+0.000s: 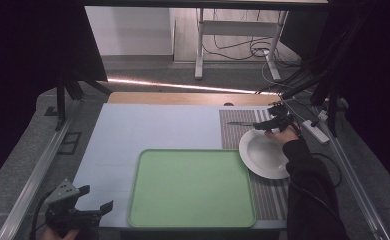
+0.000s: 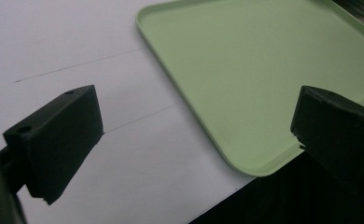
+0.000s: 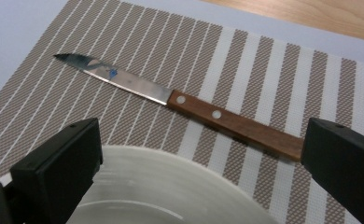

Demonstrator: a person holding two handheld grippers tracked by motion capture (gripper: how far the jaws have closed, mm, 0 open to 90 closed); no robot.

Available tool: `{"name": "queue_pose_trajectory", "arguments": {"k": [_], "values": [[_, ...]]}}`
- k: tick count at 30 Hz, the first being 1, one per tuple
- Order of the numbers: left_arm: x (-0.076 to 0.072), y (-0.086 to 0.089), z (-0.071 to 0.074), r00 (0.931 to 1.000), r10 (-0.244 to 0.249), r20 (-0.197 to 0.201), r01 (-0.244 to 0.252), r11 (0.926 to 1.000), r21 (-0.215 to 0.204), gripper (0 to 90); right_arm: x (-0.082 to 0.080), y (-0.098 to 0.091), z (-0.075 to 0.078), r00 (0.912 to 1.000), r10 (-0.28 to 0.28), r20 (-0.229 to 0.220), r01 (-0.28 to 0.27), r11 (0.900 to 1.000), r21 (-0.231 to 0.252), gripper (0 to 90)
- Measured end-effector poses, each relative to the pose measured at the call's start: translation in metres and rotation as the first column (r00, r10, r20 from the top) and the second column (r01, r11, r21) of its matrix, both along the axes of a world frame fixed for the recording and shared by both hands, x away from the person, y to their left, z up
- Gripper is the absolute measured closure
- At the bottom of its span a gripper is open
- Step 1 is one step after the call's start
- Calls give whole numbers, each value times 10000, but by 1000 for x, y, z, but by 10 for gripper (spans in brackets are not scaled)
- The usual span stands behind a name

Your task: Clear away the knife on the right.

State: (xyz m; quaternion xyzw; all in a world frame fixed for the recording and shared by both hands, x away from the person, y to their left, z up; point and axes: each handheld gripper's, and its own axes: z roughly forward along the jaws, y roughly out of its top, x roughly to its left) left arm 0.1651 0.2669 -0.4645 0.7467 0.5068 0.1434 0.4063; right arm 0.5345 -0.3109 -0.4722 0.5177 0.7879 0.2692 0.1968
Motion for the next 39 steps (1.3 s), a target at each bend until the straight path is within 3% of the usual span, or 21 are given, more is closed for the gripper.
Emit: {"name": "queue_pose_trajectory", "arguments": {"k": [3, 6, 10, 16, 19, 23, 31, 34, 39], "values": [[0, 0, 0, 10000, 0, -6, 0, 10000, -10, 21, 6, -2, 1, 9999, -90, 92, 91, 9999, -112, 14], [0, 0, 0, 10000, -5, -15, 5, 10000, 14, 21, 11, -4, 3, 9996, -170, 209, 168, 9998, 92, 89], [1, 0, 0, 10000, -7, -28, 7, 10000, 45, 21, 16, -7, 4, 9993, -229, 295, 230, 9997, -13, 273], [1, 0, 0, 10000, -6, -34, 6, 10000, 41, 21, 28, -16, 0, 9990, -246, -373, 264, 9985, 486, 654], [1, 0, 0, 10000, -5, -33, 5, 10000, 42, 21, 33, -17, -3, 9986, -201, -488, 216, 9993, 308, 888], [1, 0, 0, 10000, -7, -42, 7, 10000, 24, 21, 40, -17, -9, 9974, -406, -604, 425, 9986, 310, 900], [0, 0, 0, 10000, -11, -46, 11, 10000, 17, 21, 49, -23, -24, 9928, -1029, -621, 994, 9934, -579, 900], [0, 0, 0, 10000, -21, -30, 21, 10000, 28, 21, 48, -27, -25, 9915, -1064, -753, 1033, 9937, -436, 900], [0, -1, 0, 10000, -52, -8, 52, 10000, 76, 21, 43, -32, -22, 9866, -853, -1392, 825, 9963, -254, 900]]}}
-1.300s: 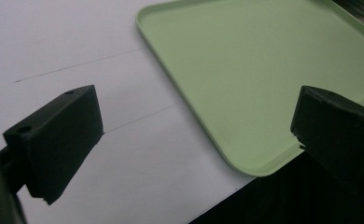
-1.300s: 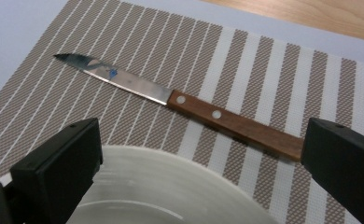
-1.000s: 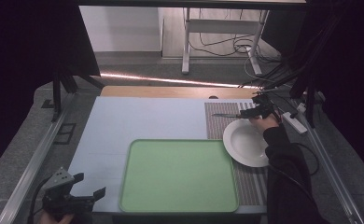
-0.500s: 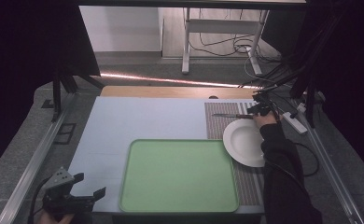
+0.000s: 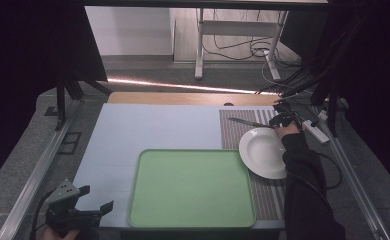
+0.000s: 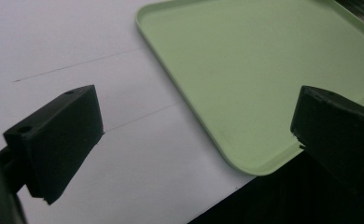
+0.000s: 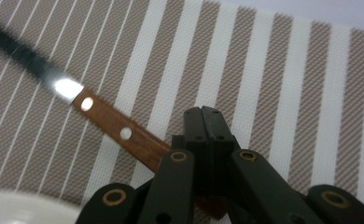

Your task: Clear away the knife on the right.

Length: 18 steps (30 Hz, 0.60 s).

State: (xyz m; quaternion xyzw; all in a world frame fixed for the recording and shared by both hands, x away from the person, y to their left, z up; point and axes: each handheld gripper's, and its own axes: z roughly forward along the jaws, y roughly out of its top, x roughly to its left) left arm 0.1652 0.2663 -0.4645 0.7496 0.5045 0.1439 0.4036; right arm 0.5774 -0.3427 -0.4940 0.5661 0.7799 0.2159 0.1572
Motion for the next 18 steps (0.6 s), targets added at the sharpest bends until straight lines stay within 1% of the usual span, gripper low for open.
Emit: {"name": "queue_pose_trajectory", "arguments": {"k": [3, 5, 8, 11, 12, 13, 14, 17, 18], "values": [[0, 0, 0, 10000, -6, 4, 6, 10000, 8, 21, -4, -1, 2, 9989, 310, -362, -312, 9995, -56, 900], [0, 0, 0, 10000, -13, -3, 13, 10000, 29, 21, -6, -3, 3, 9967, 524, -614, -519, 9986, 91, 900], [0, -1, 0, 10000, -21, -2, 21, 10000, 67, 22, -8, -6, 4, 9939, 585, -934, -563, 9981, 263, 900], [0, -1, 0, 10000, -31, 10, 31, 10000, 83, 22, -9, -7, 4, 9921, 689, -1052, -650, 9971, 406, 900], [0, -1, 0, 10000, -19, 4, 19, 10000, 64, 22, -9, -6, 5, 9924, 673, -1027, -646, 9975, 294, 900], [0, -1, 0, 10000, -30, 11, 30, 10000, 82, 22, -9, -6, 5, 9943, 603, -882, -586, 9980, 220, 900], [0, -1, 0, 10000, -32, 11, 32, 10000, 83, 22, -9, -6, 7, 9957, 530, -755, -510, 9983, 292, 886], [0, -1, 0, 10000, -29, 9, 29, 10000, 64, 22, -7, -4, 14, 9987, 319, -408, -293, 9975, 645, 767], [0, -1, 0, 10000, -18, 1, 18, 10000, 47, 22, -7, -2, 16, 9989, 329, -345, -303, 9969, 728, 690]]}}
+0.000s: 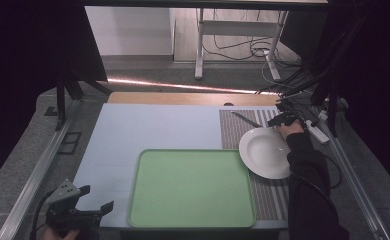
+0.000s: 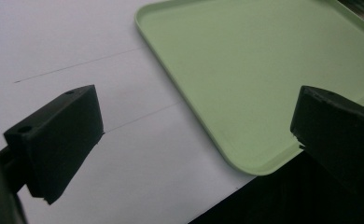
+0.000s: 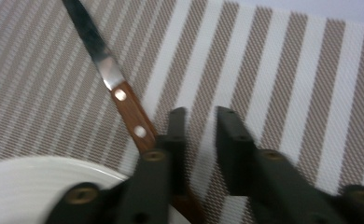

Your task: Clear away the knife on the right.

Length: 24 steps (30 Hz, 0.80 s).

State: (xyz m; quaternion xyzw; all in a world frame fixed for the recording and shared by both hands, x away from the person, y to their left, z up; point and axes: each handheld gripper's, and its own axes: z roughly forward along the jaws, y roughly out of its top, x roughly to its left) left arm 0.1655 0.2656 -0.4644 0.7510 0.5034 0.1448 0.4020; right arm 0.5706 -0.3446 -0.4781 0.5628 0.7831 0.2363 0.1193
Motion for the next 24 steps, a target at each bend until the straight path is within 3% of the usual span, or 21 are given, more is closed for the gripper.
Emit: {"name": "queue_pose_trajectory", "arguments": {"k": [3, 8, 12, 20, 24], "values": [[0, 0, 0, 10000, -4, 7, 4, 10000, 14, 23, 2, 8, 3, 9999, 39, 128, -41, 9999, 121, 500], [0, 0, 0, 10000, -8, 10, 8, 10000, 6, 23, 4, 25, 4, 9979, 324, 557, -316, 9994, -159, 183], [0, 0, 0, 10000, -13, 16, 13, 10000, -9, 22, 5, 39, 1, 9963, 638, 573, -610, 9970, -482, 14], [-1, 0, 0, 10000, -9, 15, 9, 10000, -29, 23, 12, 53, -13, 9953, 962, 109, -944, 9895, -1095, 0], [-1, 1, 0, 10000, -22, 33, 22, 10000, -32, 22, 14, 53, -20, 9940, 1090, 32, -1075, 9847, -1371, 125]]}}
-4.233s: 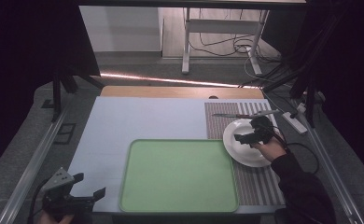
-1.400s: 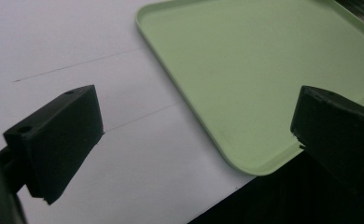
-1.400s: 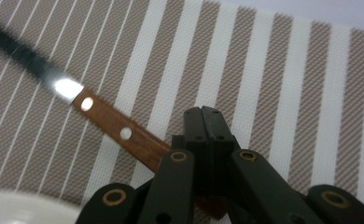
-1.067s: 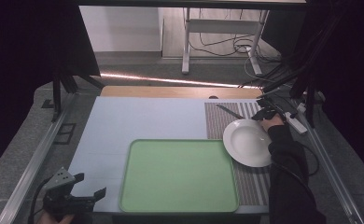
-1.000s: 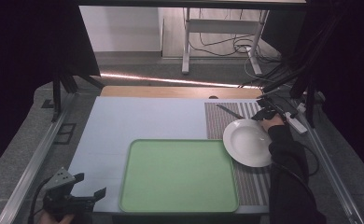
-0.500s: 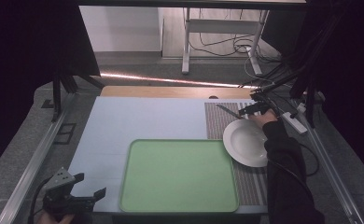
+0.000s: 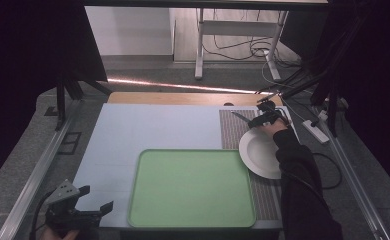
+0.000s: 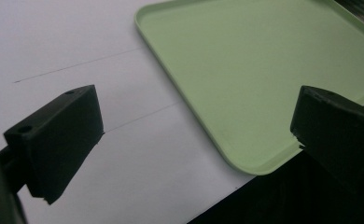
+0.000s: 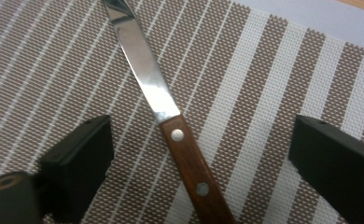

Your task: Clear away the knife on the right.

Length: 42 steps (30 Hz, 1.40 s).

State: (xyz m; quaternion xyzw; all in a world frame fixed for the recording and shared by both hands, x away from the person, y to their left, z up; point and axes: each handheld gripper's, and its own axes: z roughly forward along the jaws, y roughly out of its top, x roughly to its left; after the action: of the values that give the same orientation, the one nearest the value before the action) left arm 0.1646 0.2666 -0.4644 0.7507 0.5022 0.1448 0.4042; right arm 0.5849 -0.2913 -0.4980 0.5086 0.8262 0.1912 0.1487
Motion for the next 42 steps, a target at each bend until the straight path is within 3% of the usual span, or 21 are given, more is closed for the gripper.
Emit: {"name": "queue_pose_trajectory", "arguments": {"k": [1, 3, 6, 10, 16, 19, 28, 33, 38, 42], "values": [[0, 0, 0, 10000, 1, -2, -1, 10000, -3, 22, 0, -1, -1, 9999, 123, -109, -123, 9999, 25, 228], [0, 0, 0, 10000, 2, -3, -2, 10000, -5, 22, 0, -3, -1, 9996, 271, -105, -271, 9996, 8, 275], [0, 0, 0, 10000, 6, -11, -6, 10000, -2, 22, -2, -6, 3, 9981, 615, -13, -615, 9981, 101, 536], [0, -1, 0, 10000, 12, -21, -12, 10000, 25, 22, -4, -9, 4, 9942, 1069, -66, -1067, 9940, 243, 771], [0, 0, 0, 10000, 1, 9, -1, 10000, -3, 22, -5, -8, 5, 9921, 1252, -99, -1252, 9921, 41, 778], [0, 0, 0, 10000, -3, 22, 3, 10000, -8, 22, -5, -8, 5, 9921, 1245, 154, -1238, 9915, -392, 779], [-1, 1, 0, 10000, 34, 43, -33, 10000, -78, 22, -9, -40, 15, 9972, 638, 399, -614, 9963, -596, 779], [-1, 0, 0, 10000, 30, 39, -30, 10000, -46, 22, -14, -62, 24, 9983, 158, 569, -139, 9993, -338, 779], [-1, 0, 0, 10000, 38, 45, -38, 10000, -47, 22, -22, -76, 32, 9974, 50, 713, -24, 9994, -358, 778], [-1, 0, 0, 10000, 22, 66, -21, 10000, -7, 22, -29, -83, 40, 9973, -57, 728, 46, 9999, 160, 778]]}}
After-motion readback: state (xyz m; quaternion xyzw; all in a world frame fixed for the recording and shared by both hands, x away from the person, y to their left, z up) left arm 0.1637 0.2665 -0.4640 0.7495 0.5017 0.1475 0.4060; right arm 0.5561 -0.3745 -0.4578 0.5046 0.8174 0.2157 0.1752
